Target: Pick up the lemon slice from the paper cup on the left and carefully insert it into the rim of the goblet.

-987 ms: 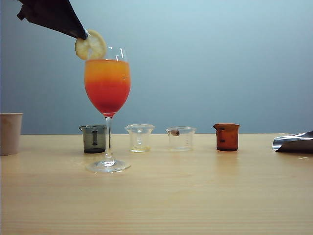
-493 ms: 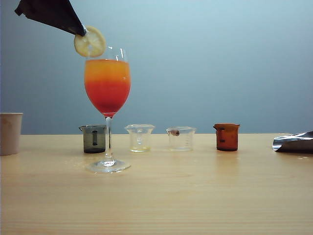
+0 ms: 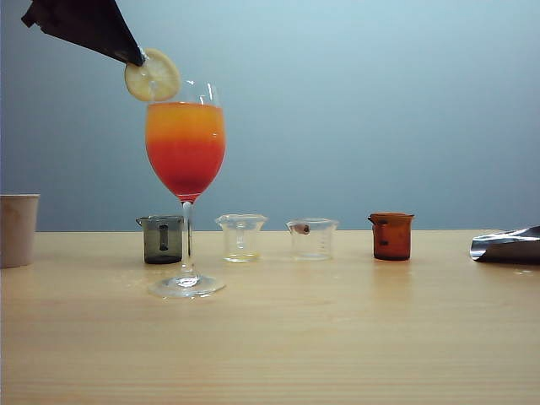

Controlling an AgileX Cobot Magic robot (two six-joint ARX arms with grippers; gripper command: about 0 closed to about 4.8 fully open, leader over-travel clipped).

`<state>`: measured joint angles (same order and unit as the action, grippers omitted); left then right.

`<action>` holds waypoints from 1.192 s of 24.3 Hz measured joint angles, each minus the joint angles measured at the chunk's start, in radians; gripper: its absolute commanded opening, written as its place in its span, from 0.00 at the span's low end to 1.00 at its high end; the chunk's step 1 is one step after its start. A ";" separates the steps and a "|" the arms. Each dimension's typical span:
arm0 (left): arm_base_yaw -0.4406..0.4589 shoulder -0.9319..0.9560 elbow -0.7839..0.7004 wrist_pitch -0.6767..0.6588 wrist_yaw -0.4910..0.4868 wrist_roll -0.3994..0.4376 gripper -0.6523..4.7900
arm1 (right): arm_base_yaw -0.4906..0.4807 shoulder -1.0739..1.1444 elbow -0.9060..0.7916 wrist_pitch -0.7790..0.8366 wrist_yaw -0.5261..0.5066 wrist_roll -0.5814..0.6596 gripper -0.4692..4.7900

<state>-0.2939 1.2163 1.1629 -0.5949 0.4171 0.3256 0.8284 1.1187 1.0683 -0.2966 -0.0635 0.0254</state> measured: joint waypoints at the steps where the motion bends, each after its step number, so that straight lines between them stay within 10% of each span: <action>1: 0.000 0.001 0.000 0.000 0.000 0.000 0.11 | 0.000 0.000 0.000 0.000 0.000 0.000 0.08; 23: 0.000 0.002 0.000 0.008 0.003 0.000 0.11 | 0.000 0.013 0.000 0.022 0.000 0.000 0.08; 29: 0.000 0.002 0.000 0.009 0.006 0.000 0.28 | 0.000 0.013 0.000 0.022 0.000 0.000 0.08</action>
<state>-0.2939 1.2182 1.1629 -0.5861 0.4229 0.3260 0.8284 1.1320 1.0683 -0.2749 -0.0635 0.0250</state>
